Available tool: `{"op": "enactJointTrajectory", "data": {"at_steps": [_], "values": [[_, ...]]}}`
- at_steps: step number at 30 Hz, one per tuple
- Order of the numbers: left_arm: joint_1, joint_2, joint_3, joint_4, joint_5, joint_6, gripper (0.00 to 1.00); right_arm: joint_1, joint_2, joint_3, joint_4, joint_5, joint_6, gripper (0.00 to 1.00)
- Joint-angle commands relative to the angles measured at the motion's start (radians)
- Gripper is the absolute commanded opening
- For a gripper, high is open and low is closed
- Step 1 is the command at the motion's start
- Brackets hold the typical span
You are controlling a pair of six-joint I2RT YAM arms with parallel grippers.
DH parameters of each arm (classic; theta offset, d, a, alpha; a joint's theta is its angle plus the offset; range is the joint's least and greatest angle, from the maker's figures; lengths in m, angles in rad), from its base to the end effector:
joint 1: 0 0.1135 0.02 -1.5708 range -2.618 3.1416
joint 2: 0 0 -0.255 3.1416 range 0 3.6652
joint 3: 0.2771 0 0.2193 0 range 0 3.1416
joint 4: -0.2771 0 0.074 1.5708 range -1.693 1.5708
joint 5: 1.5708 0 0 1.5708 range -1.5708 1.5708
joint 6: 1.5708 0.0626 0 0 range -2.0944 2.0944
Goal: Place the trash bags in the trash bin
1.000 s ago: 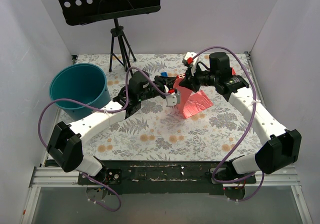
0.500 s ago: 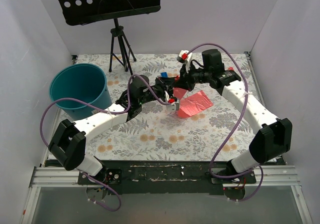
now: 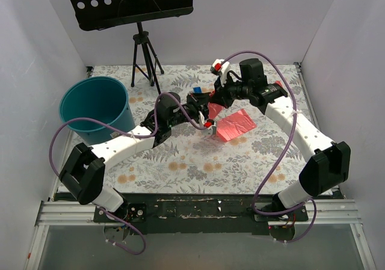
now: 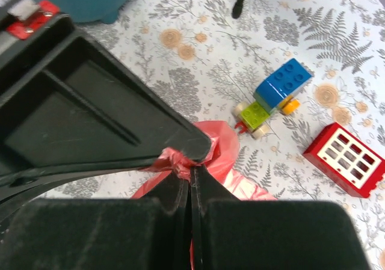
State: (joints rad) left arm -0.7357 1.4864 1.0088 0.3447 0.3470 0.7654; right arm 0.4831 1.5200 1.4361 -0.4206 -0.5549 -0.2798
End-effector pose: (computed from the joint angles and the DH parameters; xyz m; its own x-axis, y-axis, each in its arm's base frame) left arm 0.2416 -0.2474 0.3063 0.5396 0.3904 -0.7460 0.7034 0.2780 0.6542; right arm 0.2801 0.1842 0.3488 -0.1896 -0.3645 -0.9117 -0.8902 0.4555 0.0030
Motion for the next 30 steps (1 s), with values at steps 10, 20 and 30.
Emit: {"op": "enactJointTrajectory", "data": {"at_steps": [10,20,30], "values": [[-0.034,0.002,-0.008,-0.03,-0.043,0.026,0.0,0.061,-0.052,0.076,0.065,-0.002,0.064,0.01],[-0.047,-0.009,0.051,0.057,-0.042,-0.003,0.0,0.048,-0.026,-0.057,0.056,0.098,0.002,0.01],[-0.053,-0.023,-0.061,-0.012,-0.019,0.023,0.0,0.088,-0.061,0.03,0.068,0.125,-0.018,0.01]]}}
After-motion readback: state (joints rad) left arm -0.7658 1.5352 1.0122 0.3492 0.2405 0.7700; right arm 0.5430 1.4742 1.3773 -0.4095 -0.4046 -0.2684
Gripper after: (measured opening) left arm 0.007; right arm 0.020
